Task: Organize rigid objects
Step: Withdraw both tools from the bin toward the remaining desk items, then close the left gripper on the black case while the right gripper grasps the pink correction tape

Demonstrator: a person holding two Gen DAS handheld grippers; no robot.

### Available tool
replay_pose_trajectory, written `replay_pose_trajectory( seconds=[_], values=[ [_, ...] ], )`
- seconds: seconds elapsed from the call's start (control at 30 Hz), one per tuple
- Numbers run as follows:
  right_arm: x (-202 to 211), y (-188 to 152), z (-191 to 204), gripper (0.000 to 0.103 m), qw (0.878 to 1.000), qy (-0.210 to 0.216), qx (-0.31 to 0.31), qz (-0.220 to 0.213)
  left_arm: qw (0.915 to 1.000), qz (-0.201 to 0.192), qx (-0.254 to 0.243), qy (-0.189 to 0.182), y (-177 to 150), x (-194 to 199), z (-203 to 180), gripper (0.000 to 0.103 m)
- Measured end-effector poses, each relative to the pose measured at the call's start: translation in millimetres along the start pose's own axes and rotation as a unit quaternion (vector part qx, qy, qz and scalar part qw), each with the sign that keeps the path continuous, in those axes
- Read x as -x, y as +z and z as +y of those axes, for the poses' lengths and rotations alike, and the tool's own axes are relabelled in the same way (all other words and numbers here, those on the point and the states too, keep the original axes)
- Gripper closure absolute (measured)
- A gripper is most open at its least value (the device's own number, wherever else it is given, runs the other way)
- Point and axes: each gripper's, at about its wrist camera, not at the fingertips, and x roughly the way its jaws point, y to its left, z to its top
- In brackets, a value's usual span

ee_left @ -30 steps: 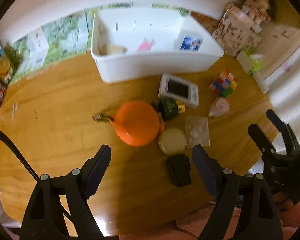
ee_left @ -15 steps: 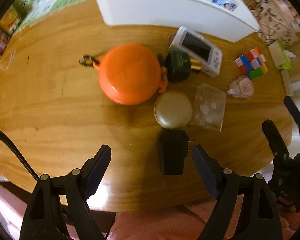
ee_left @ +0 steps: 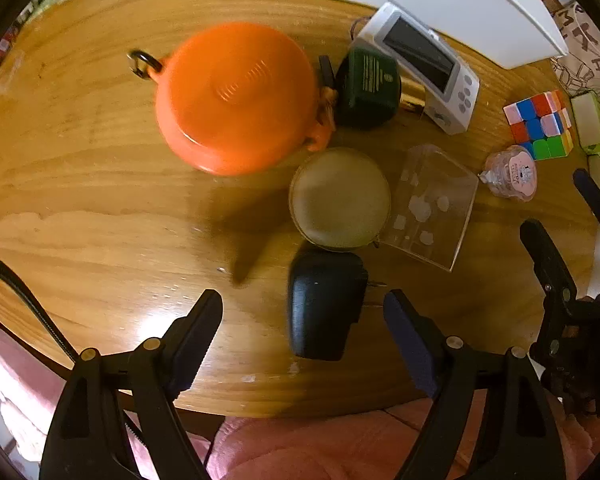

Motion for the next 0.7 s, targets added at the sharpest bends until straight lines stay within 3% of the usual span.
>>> replay_pose_trajectory(
  seconds=[0.1,0.43,0.63,0.7],
  values=[
    [-6.2,-0.5,-7.8,0.002,1.000,0.006,-0.009,0.012,0.9999,0.011,0.009,-0.005,1.9,-5.9,-2.4,0.019],
    [-29.7,1.0,-15.7,0.002,0.998,0.020,-0.018,0.050,0.9994,0.027,0.017,-0.009,21.9,-15.6,-5.6,0.034],
    [-43.1,3.0,-17.0,0.005,0.997,0.027,-0.019,0.069,0.9989,0.040,0.019,-0.019,39.4,-15.5,-6.4,0.039],
    [-47.4,3.0,-18.6,0.012,0.996,0.028,-0.022,0.076,0.9989,0.042,0.014,-0.016,42.5,-16.1,-8.7,0.044]
  ],
)
